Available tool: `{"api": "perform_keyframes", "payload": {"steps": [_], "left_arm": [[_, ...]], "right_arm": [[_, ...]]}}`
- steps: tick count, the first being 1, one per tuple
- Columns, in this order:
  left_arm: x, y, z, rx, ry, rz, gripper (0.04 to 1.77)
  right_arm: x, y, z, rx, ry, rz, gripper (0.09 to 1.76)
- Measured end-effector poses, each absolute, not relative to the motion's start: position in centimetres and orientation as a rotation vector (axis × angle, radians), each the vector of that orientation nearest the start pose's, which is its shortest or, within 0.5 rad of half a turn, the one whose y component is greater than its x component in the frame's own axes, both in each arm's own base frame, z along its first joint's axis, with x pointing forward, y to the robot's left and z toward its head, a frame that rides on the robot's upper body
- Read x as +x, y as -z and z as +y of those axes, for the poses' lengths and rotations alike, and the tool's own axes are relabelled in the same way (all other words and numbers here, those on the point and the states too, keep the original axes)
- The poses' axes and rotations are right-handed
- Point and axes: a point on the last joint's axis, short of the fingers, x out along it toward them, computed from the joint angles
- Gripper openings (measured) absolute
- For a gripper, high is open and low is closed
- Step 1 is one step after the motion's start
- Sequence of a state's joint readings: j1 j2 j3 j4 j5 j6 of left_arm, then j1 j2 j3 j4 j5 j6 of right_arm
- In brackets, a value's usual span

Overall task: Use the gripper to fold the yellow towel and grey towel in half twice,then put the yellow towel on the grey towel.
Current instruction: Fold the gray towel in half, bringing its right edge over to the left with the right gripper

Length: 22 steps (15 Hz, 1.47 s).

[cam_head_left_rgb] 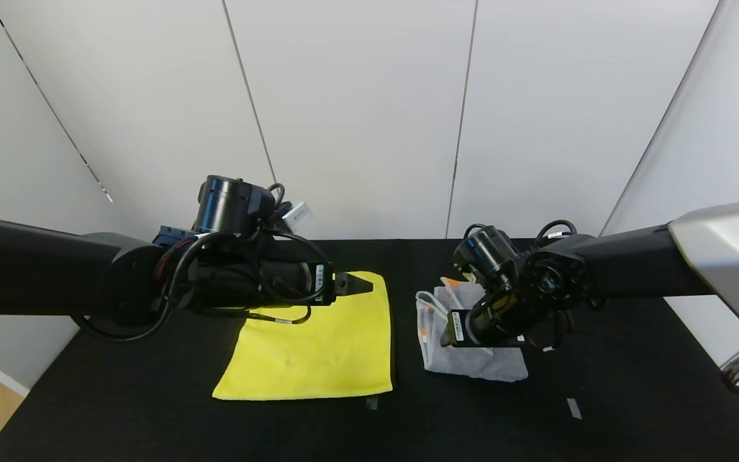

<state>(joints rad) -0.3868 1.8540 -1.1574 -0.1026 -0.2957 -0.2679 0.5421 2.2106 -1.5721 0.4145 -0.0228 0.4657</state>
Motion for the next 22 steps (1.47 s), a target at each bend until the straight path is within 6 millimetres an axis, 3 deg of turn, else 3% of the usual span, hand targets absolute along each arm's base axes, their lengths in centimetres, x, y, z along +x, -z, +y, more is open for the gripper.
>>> {"api": "perform_keyframes", "payload": {"steps": [9,15,22], "left_arm": [[32.0,-18.1,-13.7,-0.223,0.578,0.677,1.72],[31.9,-18.4,-13.7,-0.223,0.579,0.67,1.72],[31.8,-18.6,-13.5,-0.226,0.577,0.662,1.72]], "right_arm": [[33.3,-12.0,24.7,0.085,-0.322,1.074,1.57],[32.1,-10.2,27.1,0.039,-0.363,1.116,1.64],[31.8,-8.8,28.1,0.027,-0.363,1.148,1.68]]}}
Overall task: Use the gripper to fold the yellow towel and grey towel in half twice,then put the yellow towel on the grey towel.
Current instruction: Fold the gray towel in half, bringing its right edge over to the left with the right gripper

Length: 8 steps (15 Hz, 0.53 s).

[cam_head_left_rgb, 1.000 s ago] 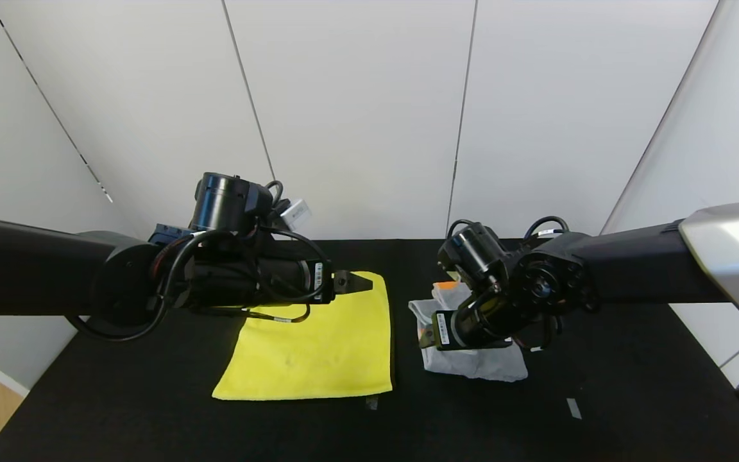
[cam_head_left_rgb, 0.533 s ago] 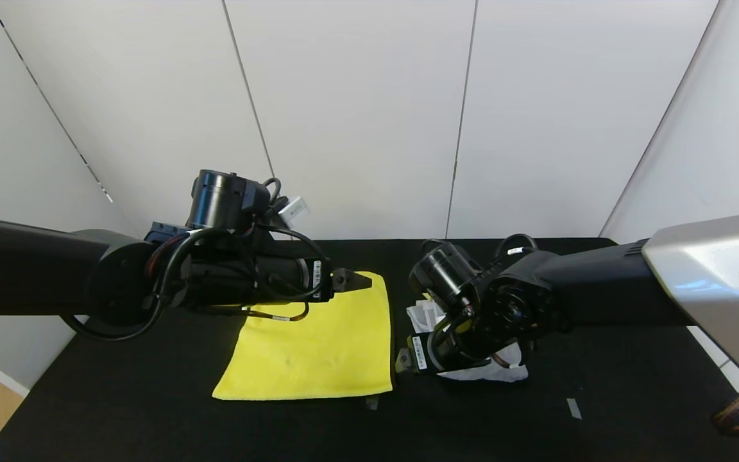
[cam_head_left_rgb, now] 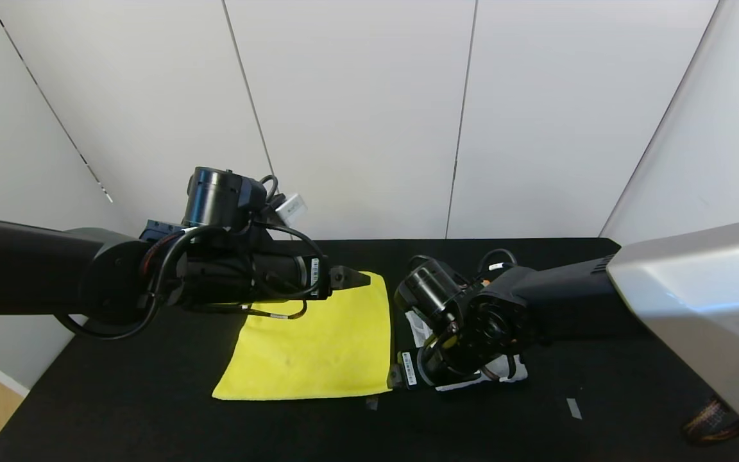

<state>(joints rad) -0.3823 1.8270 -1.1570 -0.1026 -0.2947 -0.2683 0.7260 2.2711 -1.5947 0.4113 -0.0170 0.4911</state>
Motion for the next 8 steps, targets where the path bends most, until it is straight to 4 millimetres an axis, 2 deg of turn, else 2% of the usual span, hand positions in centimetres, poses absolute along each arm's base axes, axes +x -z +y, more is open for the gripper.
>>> {"api": "perform_keyframes", "payload": {"steps": [4,8], "left_arm": [[31.8,-18.8,-13.4,-0.227,0.576,0.656,1.72],[31.8,-19.0,-13.0,-0.231,0.571,0.648,1.72]], "right_arm": [[31.7,-9.2,28.2,0.028,-0.366,1.137,1.69],[31.5,-10.6,27.9,0.038,-0.374,1.109,1.7]]}}
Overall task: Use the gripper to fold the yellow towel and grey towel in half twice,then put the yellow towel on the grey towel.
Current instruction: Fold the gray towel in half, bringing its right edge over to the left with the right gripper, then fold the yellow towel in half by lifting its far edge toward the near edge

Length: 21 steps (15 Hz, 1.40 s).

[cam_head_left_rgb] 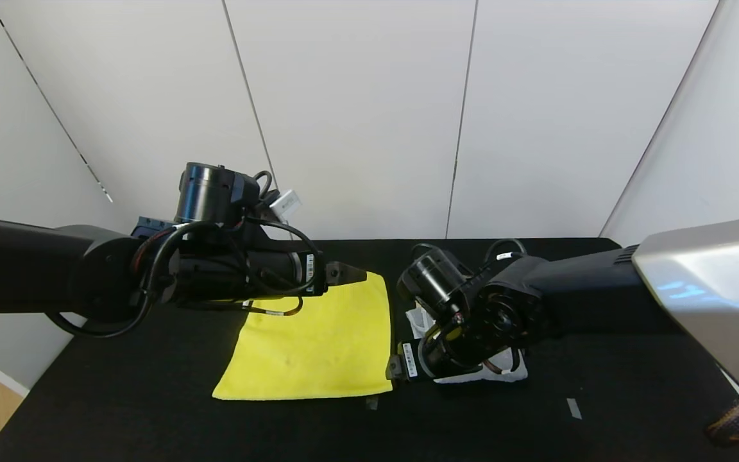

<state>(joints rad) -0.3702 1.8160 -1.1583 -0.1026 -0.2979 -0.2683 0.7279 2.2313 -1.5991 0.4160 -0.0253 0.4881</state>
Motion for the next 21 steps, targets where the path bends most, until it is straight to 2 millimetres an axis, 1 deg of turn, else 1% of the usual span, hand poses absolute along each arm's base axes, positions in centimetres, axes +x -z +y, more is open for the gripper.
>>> {"api": "perform_keyframes", "payload": {"steps": [2,5,8,10,13,16,17,19,21], "left_arm": [[31.8,-19.2,-12.9,-0.233,0.567,0.644,1.72],[31.8,-19.5,-12.6,-0.236,0.561,0.634,1.72],[31.9,-20.0,-11.7,-0.245,0.54,0.614,1.72],[32.1,-20.4,-10.9,-0.25,0.52,0.598,1.72],[32.0,-20.8,-10.2,-0.255,0.502,0.582,1.72],[31.6,-21.1,-9.5,-0.249,0.486,0.581,1.72],[31.7,-21.1,-8.9,-0.237,0.474,0.578,1.72],[31.8,-20.8,-7.1,-0.202,0.434,0.578,1.72],[31.5,-20.2,-5.2,-0.164,0.389,0.628,1.72]], "right_arm": [[31.1,-11.5,27.7,0.039,-0.379,1.103,1.7],[30.6,-13.0,27.9,0.046,-0.405,1.07,1.7],[30.6,-14.5,28.3,0.065,-0.431,1.025,1.7],[30.8,-14.8,28.9,0.07,-0.447,1.006,1.7],[31.3,-14.4,30.2,0.069,-0.465,0.995,1.7],[31.8,-13.2,31.3,0.063,-0.475,1.002,1.7],[32.1,-12.9,31.6,0.064,-0.479,1.001,1.7],[32.2,-12.3,32.4,0.062,-0.485,1.003,1.7],[32.5,-11.9,33.0,0.066,-0.491,1.002,1.7]]}}
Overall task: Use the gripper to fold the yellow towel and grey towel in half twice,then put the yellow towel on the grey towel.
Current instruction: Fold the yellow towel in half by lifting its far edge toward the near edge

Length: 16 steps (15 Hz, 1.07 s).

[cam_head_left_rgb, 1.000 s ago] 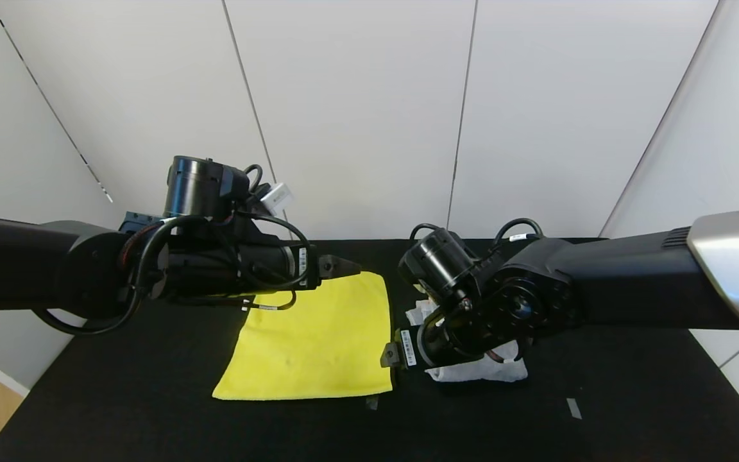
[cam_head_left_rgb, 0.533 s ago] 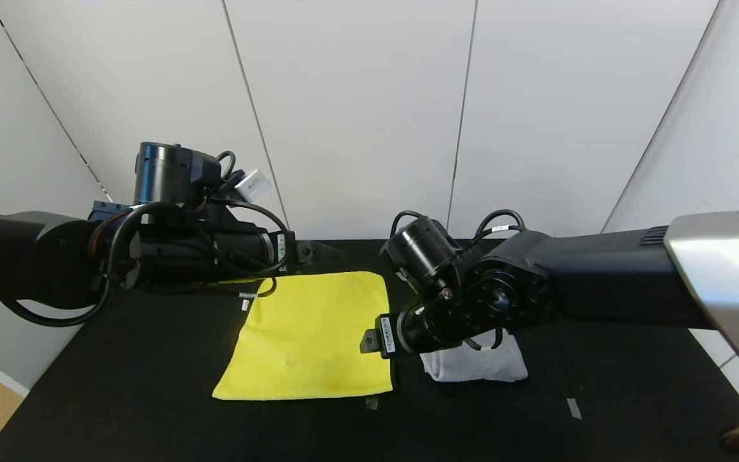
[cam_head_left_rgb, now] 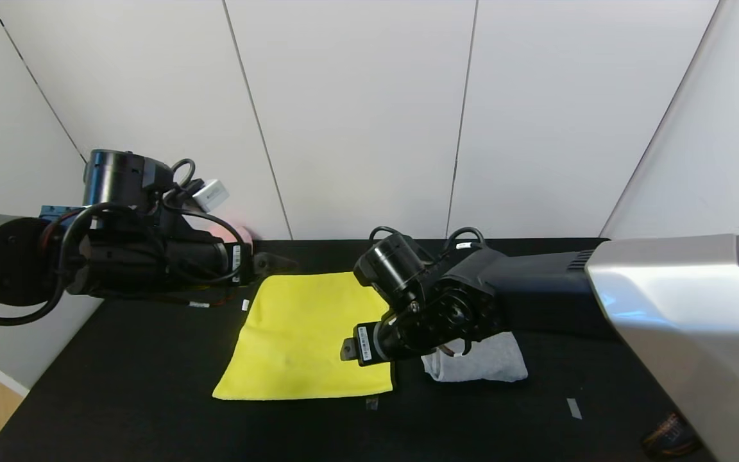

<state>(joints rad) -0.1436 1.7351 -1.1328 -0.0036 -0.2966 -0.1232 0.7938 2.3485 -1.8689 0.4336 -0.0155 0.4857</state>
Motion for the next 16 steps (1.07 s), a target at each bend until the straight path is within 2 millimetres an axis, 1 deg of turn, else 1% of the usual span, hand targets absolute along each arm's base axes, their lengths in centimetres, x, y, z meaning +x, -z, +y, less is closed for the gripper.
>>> {"api": "perform_keyframes", "payload": {"steps": [3,10,13,16], "left_arm": [[30.9,-19.4,-3.1,-0.149,0.336,0.682,1.72],[29.1,-15.7,-1.3,-0.169,0.281,0.82,1.72],[28.2,-14.0,0.4,-0.182,0.232,0.878,1.72],[27.7,-12.4,1.8,-0.184,0.196,0.928,1.72]], "right_arm": [[32.8,-11.4,33.4,0.066,-0.491,1.005,1.7],[32.9,-10.3,33.1,0.046,-0.465,1.048,1.7],[32.8,-10.0,33.2,0.042,-0.465,1.055,1.7],[32.7,-9.5,33.5,0.034,-0.466,1.064,1.7]]}}
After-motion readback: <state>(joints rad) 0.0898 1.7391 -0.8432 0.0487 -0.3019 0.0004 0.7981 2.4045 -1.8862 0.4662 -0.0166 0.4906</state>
